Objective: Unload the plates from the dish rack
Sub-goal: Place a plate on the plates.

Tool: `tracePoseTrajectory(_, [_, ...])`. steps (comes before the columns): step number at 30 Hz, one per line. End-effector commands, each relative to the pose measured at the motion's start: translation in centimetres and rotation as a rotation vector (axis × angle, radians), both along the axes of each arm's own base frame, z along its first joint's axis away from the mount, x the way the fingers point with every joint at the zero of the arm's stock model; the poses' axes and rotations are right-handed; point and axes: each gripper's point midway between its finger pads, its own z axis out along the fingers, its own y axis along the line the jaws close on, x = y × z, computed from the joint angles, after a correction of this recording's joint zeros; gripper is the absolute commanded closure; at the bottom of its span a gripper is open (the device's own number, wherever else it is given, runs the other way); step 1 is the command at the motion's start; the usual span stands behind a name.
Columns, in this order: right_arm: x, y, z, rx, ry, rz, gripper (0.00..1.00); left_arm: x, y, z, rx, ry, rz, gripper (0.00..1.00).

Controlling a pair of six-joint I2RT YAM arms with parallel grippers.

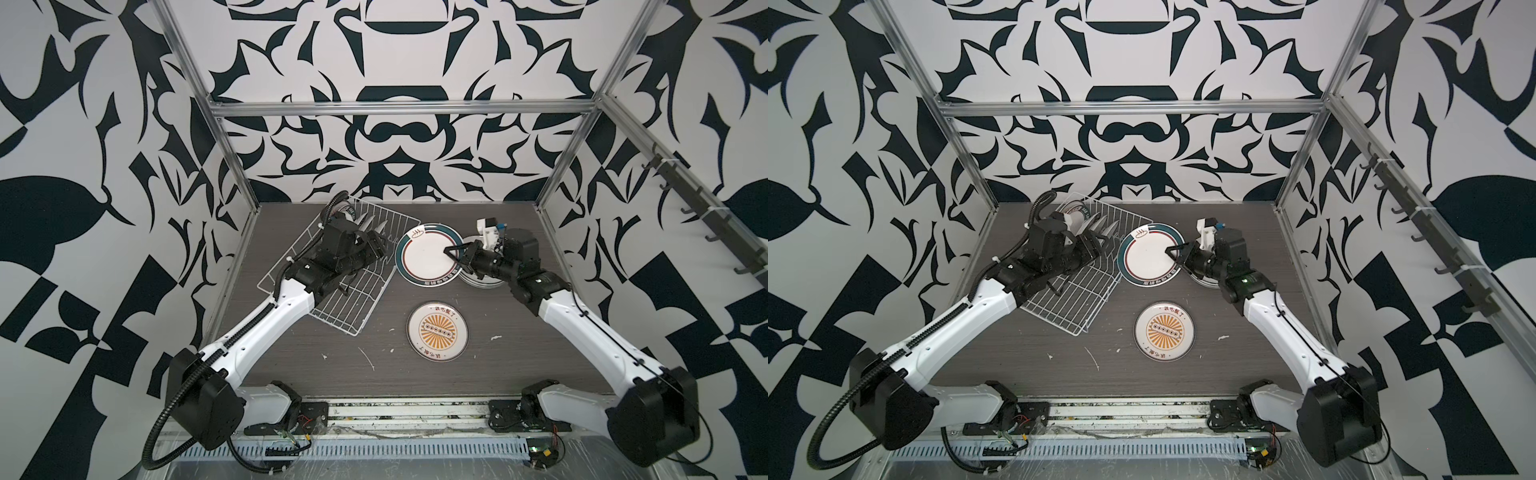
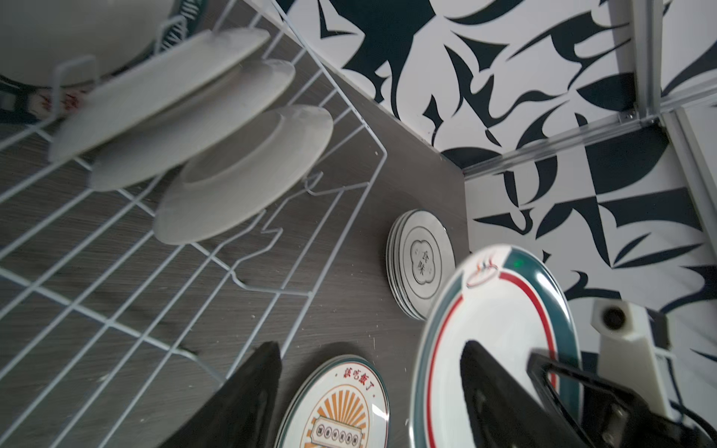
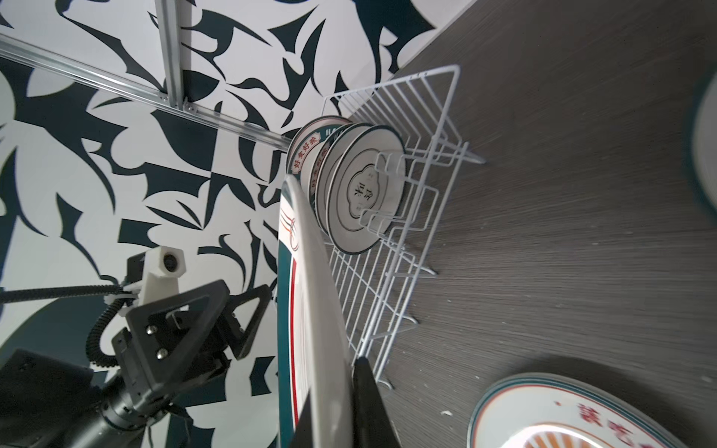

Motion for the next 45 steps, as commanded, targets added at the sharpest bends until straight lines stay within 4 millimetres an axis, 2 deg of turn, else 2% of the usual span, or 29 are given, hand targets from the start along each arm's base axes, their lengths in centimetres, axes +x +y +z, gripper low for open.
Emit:
tracePoseTrajectory(1, [-2.2, -2.6, -0.9, -0.170, 0.028, -0.027, 1.00, 0.0, 3.3, -0.2, 0.143, -0.003, 0.094, 0.00])
tracePoseTrajectory(4, [-3.5, -3.5, -3.0, -0.219, 0.087, -0.040, 1.00, 0.3, 5.3, -0.5, 0.204, 0.008, 0.188, 0.01])
tracePoseTrajectory(7, [-4.7, -4.6, -5.5, -0.284, 0.165, -0.057, 1.00, 0.4, 6.3, -1.1, 0.277, 0.034, 0.212, 0.01])
tracePoseTrajectory(15, [-7.7, -6.6, -9.6, -0.409, 0.331, -0.067, 1.00, 0.2, 8.0, -2.2, 0.425, 0.062, 0.232, 0.01])
tracePoseTrajectory(18, [-8.7, -6.7, -11.1, -0.435, 0.382, -0.039, 1.00, 0.1, 7.8, -1.7, 0.426, 0.024, 0.197, 0.01])
tracePoseTrajectory(24, [-9.9, -5.9, -13.5, -0.415, 0.466, 0.029, 1.00, -0.7, 9.3, 0.4, 0.421, -0.051, 0.245, 0.01])
tracePoseTrajectory(39, [-11.0, -5.4, -17.2, -0.420, 0.575, 0.072, 0.99, -0.9, 9.6, -0.9, 0.448, -0.029, 0.244, 0.01])
tracePoseTrajectory(45, [-11.2, -4.9, -18.4, -0.429, 0.603, 0.092, 0.88, -1.0, 9.4, -1.2, 0.449, -0.029, 0.226, 0.01])
